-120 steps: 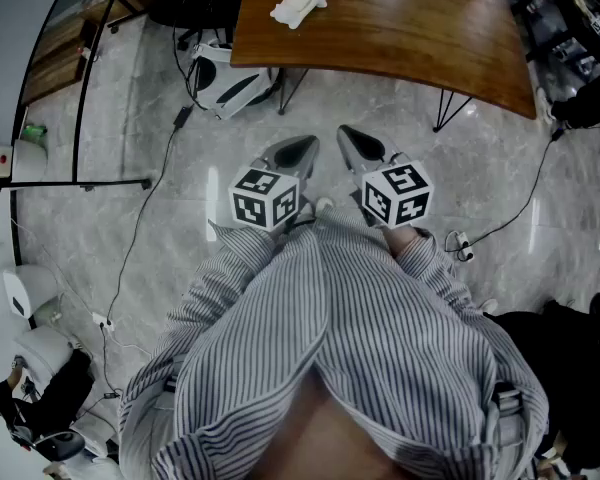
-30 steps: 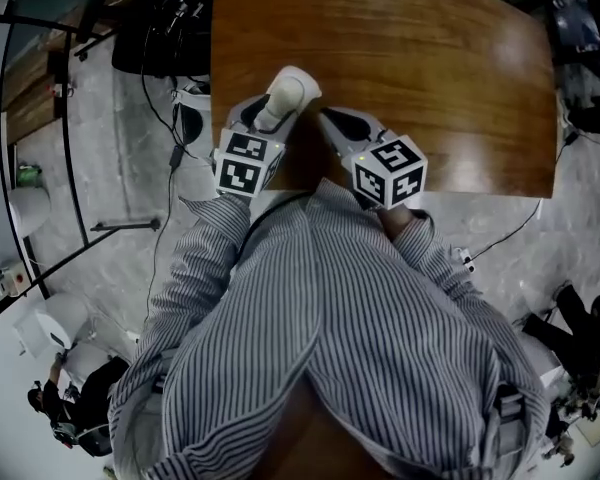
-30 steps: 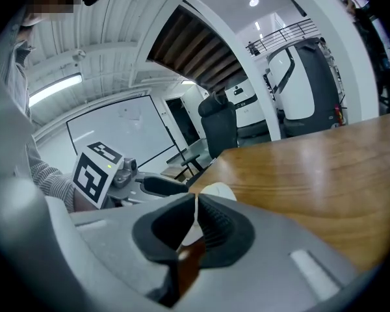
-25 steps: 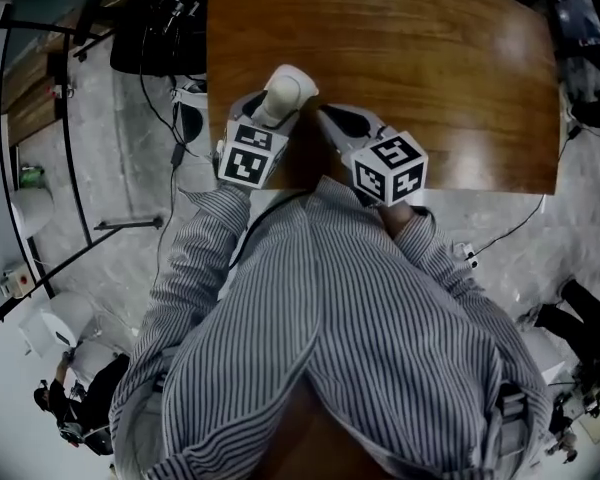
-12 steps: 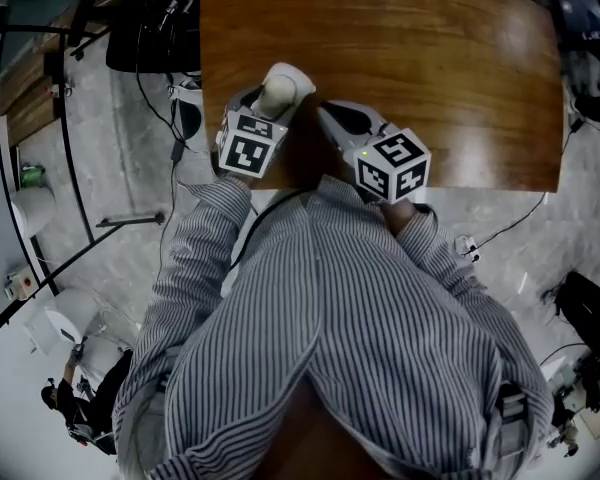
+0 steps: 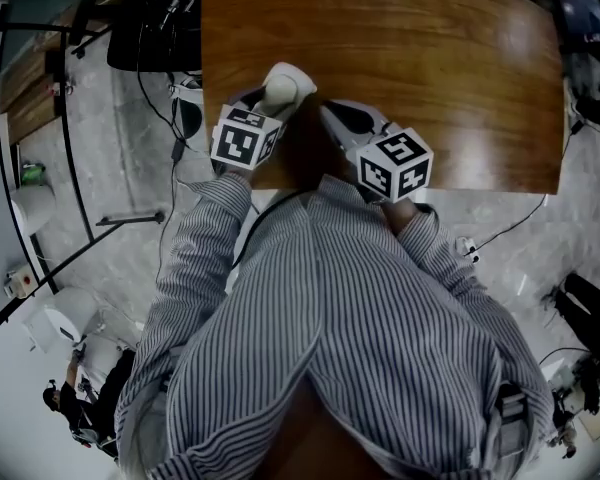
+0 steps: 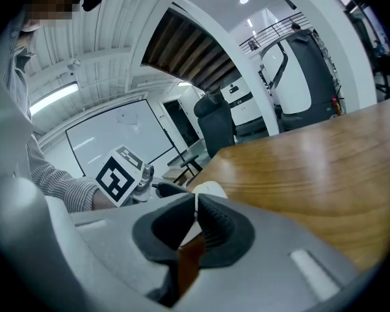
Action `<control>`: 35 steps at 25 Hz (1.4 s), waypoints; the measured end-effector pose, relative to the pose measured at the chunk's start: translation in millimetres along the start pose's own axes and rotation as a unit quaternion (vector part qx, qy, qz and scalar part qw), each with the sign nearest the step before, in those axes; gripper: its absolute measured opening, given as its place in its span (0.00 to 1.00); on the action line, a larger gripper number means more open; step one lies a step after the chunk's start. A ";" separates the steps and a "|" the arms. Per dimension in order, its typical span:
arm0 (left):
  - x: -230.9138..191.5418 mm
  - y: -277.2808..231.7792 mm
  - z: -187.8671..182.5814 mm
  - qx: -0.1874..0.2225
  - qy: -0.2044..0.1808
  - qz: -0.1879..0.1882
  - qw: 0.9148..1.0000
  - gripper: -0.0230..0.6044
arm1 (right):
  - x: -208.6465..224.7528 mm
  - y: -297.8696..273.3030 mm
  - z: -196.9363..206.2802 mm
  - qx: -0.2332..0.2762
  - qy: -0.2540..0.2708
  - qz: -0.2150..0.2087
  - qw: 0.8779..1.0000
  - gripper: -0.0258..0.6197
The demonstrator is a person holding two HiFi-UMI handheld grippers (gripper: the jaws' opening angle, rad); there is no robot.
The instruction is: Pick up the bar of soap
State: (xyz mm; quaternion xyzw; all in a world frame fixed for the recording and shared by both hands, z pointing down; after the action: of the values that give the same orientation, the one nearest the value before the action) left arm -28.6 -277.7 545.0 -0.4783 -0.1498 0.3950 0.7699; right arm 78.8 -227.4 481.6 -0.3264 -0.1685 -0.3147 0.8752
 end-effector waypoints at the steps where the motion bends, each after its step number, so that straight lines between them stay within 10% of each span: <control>1: -0.2 0.9 -0.4 0.004 0.004 0.003 1.000 0.45 | -0.5 -0.4 -0.9 0.001 0.002 -0.001 1.000 0.05; 7: 12.1 44.8 -22.9 0.122 0.108 0.075 0.984 0.45 | -9.7 -0.3 -8.8 0.003 0.021 -0.005 1.000 0.05; 11: 14.4 89.9 -40.6 0.249 0.179 0.126 0.944 0.45 | -19.6 3.7 -31.9 0.035 0.036 -0.016 0.999 0.05; 16: 3.7 134.1 -44.0 0.401 0.241 0.168 0.868 0.45 | -33.2 10.0 -60.5 0.093 0.034 -0.038 0.994 0.05; 23: 10.6 150.4 -39.1 0.477 0.268 0.167 0.820 0.45 | -54.8 14.3 -80.4 0.150 0.032 -0.046 0.987 0.04; 25: 14.4 149.7 -35.6 0.487 0.268 0.151 0.817 0.45 | -58.3 12.6 -80.0 0.146 0.036 -0.037 0.988 0.04; 29: 17.1 150.8 -37.0 0.469 0.230 0.109 0.846 0.45 | -59.0 6.0 -78.6 0.123 0.051 -0.013 0.991 0.04; 35: 15.7 145.5 -34.8 0.446 0.217 0.097 0.863 0.45 | -61.0 -1.5 -73.9 0.100 0.068 -0.002 0.993 0.04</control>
State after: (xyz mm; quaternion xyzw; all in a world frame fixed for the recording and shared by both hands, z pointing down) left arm -65.0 -253.9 400.9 -0.1697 0.2598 0.3785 0.8721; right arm 39.0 -251.5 397.8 -0.2146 -0.1405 -0.3197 0.9122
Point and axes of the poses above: the fingertips, and each gripper's own axes: y backward along the fingers, x to its right, z out of its underside, the point moved 3 cm from there along y, backward along the fingers, and after that the axes turned 5 degrees about -x, right-handed, at the moved point
